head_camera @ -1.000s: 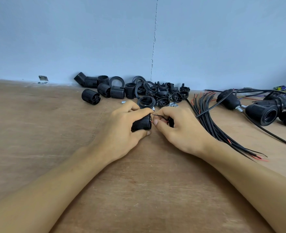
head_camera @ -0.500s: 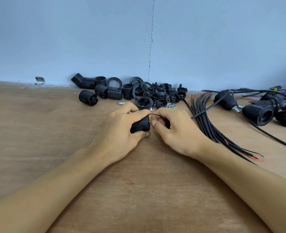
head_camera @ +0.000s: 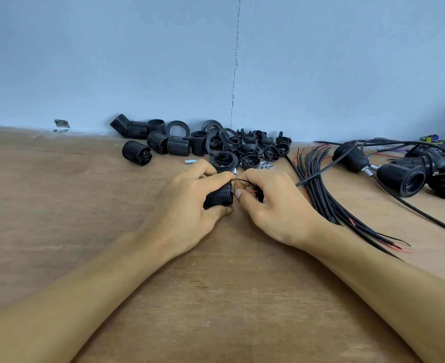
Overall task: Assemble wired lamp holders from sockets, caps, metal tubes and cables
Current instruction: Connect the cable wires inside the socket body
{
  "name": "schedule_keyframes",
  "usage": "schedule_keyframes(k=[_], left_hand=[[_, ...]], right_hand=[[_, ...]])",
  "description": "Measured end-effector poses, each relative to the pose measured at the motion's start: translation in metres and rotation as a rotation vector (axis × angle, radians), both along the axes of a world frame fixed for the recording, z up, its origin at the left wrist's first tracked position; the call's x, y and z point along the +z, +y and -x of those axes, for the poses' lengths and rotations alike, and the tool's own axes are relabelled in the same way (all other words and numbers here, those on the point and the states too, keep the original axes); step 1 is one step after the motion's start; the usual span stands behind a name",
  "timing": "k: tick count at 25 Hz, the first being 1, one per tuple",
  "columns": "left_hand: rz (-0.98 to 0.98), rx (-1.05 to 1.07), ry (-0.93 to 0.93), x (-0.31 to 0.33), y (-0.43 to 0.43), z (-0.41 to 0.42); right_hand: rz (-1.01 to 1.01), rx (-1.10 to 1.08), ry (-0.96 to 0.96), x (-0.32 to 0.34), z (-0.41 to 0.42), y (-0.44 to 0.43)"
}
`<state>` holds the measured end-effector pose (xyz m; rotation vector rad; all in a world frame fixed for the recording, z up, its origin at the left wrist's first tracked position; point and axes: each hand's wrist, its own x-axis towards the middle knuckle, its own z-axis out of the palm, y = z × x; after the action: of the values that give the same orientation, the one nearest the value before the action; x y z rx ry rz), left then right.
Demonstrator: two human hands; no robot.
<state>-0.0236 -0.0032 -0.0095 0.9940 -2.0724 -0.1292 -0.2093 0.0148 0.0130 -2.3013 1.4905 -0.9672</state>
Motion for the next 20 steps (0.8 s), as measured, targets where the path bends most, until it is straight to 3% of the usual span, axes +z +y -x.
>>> schedule_keyframes(k=[8,13,20], left_hand=[[-0.056,0.022,0.038,0.0006,0.0008,0.0002],[-0.079,0.042,0.023,0.0039,0.0013,0.0019],[-0.126,0.031,0.04,0.0042,0.0014,0.001]], right_hand=[[-0.021,-0.02,-0.04,-0.0006,-0.0012,0.0005],[-0.063,-0.018,-0.202,0.0028,-0.0006,0.0042],[-0.097,0.041,-0.282,0.0039,0.0037,0.0042]])
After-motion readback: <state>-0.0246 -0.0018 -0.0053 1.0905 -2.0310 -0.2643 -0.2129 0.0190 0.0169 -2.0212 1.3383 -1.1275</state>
